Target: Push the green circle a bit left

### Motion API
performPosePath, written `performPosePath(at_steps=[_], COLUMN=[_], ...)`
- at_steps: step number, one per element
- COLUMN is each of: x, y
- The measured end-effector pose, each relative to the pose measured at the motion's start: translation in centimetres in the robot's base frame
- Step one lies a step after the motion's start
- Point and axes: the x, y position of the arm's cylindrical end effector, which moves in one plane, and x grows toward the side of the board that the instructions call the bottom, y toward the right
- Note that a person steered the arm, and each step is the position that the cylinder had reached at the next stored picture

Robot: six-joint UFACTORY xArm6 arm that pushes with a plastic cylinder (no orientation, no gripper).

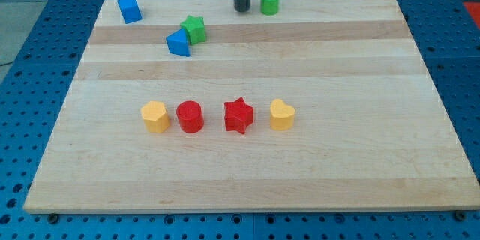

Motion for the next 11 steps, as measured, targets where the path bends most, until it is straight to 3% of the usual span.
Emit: performPosePath(at_steps=[1, 3, 4, 6, 7, 9, 11], x=[0.0, 0.0, 2.4, 3.7, 0.3, -0.4, -0.4], y=[-2.9, -2.9, -0.6, 15.1, 16.5, 10.6, 9.0])
